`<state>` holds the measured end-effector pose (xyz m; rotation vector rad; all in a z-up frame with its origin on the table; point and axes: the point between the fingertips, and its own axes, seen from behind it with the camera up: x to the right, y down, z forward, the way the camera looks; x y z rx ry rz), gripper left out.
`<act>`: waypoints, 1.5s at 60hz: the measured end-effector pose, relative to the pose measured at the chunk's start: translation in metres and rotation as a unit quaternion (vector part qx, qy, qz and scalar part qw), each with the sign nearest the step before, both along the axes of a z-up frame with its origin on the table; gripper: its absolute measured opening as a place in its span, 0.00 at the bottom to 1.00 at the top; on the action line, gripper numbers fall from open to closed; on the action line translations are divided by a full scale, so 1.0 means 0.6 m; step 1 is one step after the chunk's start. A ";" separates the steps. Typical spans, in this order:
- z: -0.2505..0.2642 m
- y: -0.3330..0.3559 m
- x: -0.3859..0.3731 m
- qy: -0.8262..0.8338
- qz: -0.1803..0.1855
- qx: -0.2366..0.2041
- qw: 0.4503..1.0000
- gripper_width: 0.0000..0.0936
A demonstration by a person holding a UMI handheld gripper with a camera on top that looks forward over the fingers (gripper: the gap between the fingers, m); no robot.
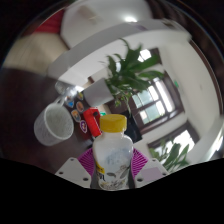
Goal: Pour water
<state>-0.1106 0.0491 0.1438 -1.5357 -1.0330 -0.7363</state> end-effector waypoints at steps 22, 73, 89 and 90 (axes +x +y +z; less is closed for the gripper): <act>-0.056 0.010 0.069 0.506 -0.038 -0.107 0.855 0.47; -0.141 -0.078 0.104 0.516 -0.115 -0.109 0.842 0.90; -0.079 -0.233 0.104 0.480 -0.134 -0.059 0.865 0.91; -0.075 -0.240 0.104 0.479 -0.137 -0.055 0.865 0.91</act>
